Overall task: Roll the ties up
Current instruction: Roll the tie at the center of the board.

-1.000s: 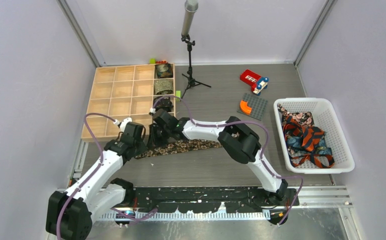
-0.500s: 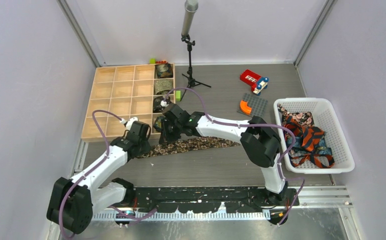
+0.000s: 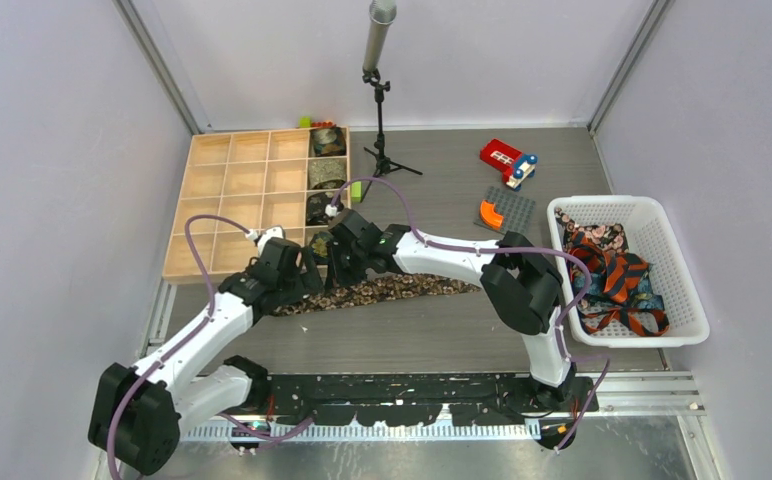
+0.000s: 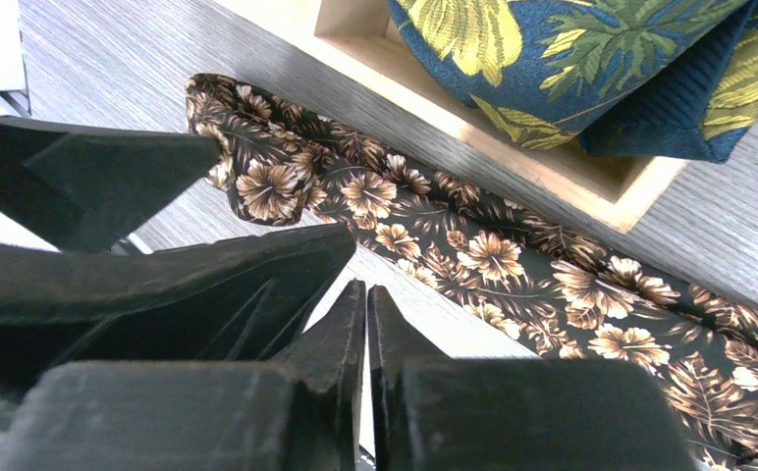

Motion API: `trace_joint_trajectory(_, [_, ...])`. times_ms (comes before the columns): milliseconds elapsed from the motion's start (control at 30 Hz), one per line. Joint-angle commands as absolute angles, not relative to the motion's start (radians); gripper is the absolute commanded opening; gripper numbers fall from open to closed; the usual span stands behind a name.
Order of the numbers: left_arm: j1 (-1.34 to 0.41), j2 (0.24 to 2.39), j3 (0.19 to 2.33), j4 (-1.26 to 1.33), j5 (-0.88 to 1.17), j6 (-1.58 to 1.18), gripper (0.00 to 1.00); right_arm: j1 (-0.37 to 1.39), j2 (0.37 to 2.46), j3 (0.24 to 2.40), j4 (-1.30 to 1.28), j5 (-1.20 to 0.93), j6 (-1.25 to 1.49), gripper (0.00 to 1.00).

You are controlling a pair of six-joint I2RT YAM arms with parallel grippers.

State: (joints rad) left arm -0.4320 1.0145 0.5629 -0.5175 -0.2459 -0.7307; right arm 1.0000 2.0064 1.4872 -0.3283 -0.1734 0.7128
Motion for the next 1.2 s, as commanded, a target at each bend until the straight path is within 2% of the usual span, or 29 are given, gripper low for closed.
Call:
trace_joint_trajectory(0, [-0.437, 0.956, 0.611, -0.529, -0.232, -0.699, 1.0, 1.0, 1.945, 1.513, -0.327, -0.174, 0.711, 0.13])
trace_joint_trajectory(233, [-0.436, 0.862, 0.641, -0.677, -0.384, -0.735, 1.0, 1.007, 1.961, 1.557, -0.328, -0.195, 0.725, 0.24])
trace_joint_trajectory(467, [-0.416, 0.659, 0.557, -0.735, -0.478, -0.888, 1.0, 1.027, 2.021, 1.649, -0.348, -0.211, 0.742, 0.35])
trace_joint_trajectory(600, [-0.335, 0.673, 0.556, -0.785, -0.39, -0.895, 0.99, 1.048, 2.075, 1.719, -0.4, -0.19, 0.738, 0.38])
trace_joint_trajectory(767, [-0.213, 0.734, 0.562, -0.8, -0.268, -0.884, 0.92, 1.072, 2.157, 1.813, -0.456, -0.153, 0.743, 0.41])
trace_joint_trajectory(1167, [-0.137, 0.666, 0.555, -0.822, -0.302, -0.908, 0.82, 1.095, 2.26, 1.894, -0.492, -0.105, 0.774, 0.39])
